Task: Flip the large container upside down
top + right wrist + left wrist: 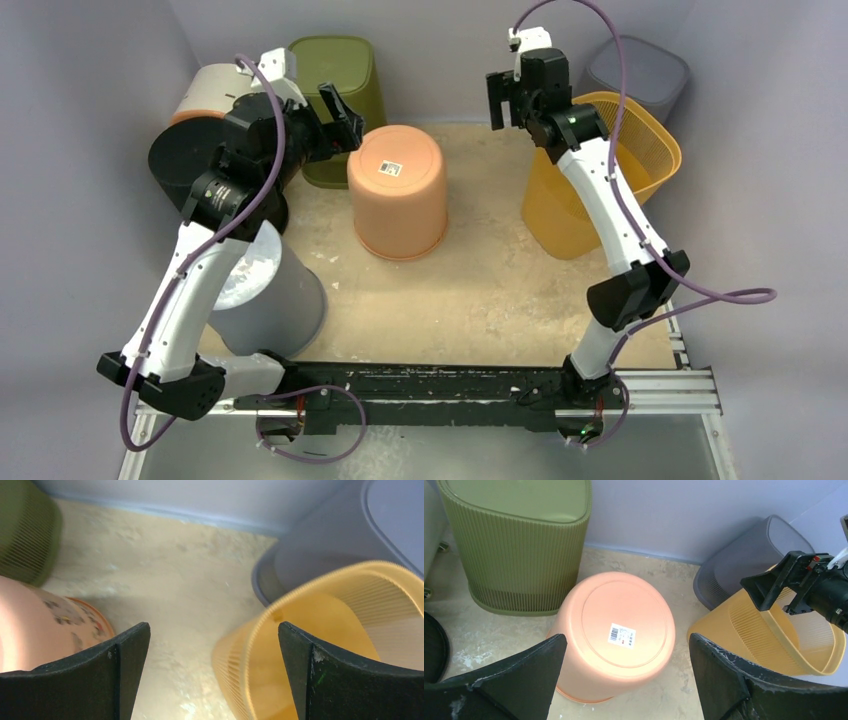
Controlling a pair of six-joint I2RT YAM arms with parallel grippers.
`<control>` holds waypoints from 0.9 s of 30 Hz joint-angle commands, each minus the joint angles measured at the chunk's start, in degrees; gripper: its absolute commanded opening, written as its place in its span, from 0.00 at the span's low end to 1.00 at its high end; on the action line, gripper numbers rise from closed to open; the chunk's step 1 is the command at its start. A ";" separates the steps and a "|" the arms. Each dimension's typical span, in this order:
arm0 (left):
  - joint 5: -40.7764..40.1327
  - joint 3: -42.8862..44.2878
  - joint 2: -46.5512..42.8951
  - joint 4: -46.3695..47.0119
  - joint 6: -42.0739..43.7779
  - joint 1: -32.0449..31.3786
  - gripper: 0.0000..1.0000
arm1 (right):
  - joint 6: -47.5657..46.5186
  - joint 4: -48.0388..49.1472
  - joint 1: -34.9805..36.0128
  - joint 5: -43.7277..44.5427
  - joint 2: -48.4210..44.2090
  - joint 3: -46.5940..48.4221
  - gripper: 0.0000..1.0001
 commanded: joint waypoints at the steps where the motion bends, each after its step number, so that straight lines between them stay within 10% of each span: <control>1: 3.20 -2.08 -1.37 4.77 -1.03 0.04 0.89 | 1.91 -10.10 -1.87 5.44 -0.90 1.17 1.00; 18: 2.64 -5.81 -5.07 4.90 -2.30 0.09 0.89 | 5.91 -11.80 -3.80 2.17 -0.73 -4.42 0.53; 22: 1.85 -5.86 -5.84 4.06 -2.33 0.09 0.89 | 6.55 -10.93 -3.98 2.23 -0.97 -5.15 0.21; 27: 1.40 -7.06 -6.92 4.04 -2.87 0.09 0.89 | 6.41 -10.62 -3.98 2.64 -0.80 -6.26 0.20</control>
